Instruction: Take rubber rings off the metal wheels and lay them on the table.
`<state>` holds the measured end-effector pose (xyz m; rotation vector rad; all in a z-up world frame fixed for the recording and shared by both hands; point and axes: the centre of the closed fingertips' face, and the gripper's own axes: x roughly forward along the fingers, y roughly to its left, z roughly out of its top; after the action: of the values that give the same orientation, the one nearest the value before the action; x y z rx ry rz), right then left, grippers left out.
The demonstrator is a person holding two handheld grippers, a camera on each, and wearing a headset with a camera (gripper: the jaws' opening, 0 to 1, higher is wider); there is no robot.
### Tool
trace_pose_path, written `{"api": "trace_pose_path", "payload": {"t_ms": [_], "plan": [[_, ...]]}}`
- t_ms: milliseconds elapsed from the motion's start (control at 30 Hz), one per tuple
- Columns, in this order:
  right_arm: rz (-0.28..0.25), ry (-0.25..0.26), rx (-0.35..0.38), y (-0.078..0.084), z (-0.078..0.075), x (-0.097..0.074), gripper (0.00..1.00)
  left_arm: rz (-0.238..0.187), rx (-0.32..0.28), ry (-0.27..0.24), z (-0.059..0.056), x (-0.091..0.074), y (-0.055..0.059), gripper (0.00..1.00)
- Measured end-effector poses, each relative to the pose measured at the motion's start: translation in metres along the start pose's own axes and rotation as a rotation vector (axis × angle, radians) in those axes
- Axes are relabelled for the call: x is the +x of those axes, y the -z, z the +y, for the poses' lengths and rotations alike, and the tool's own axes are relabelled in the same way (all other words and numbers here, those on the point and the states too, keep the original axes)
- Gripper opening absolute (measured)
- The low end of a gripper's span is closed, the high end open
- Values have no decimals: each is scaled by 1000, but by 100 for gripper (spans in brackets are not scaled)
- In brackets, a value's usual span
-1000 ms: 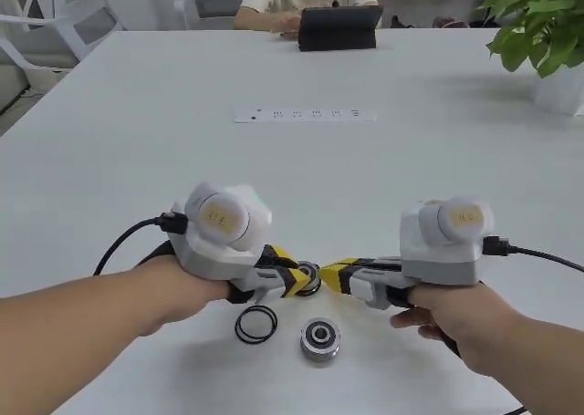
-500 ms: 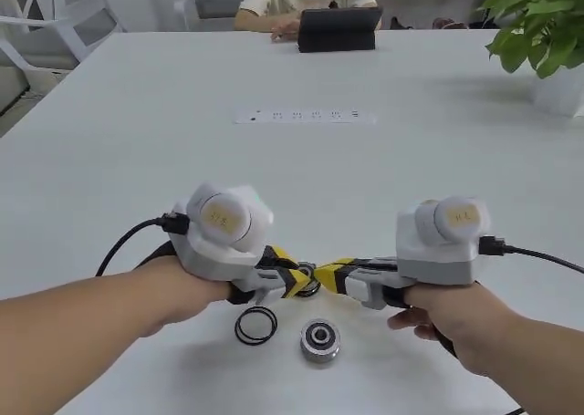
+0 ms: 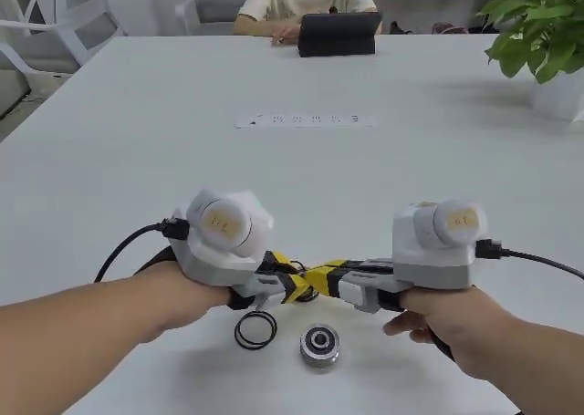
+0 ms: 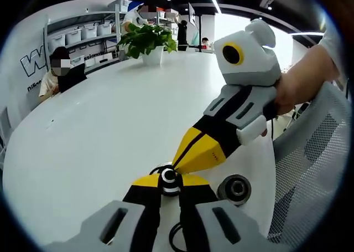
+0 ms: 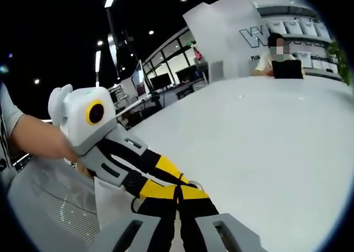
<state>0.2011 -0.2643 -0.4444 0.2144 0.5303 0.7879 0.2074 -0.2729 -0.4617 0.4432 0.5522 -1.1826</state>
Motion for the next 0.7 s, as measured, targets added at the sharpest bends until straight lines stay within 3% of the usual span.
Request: {"api": "trace_pose_path", "payload": {"t_ms": [67, 300, 700], "plan": [[8, 2, -14, 0, 0, 1, 0, -1, -1, 1, 0, 0, 0, 6], [-9, -24, 53, 3, -1, -2, 0, -5, -4, 1, 0, -1, 0, 7], [12, 23, 56, 13, -13, -6, 0, -4, -5, 1, 1, 0, -1, 7]]}}
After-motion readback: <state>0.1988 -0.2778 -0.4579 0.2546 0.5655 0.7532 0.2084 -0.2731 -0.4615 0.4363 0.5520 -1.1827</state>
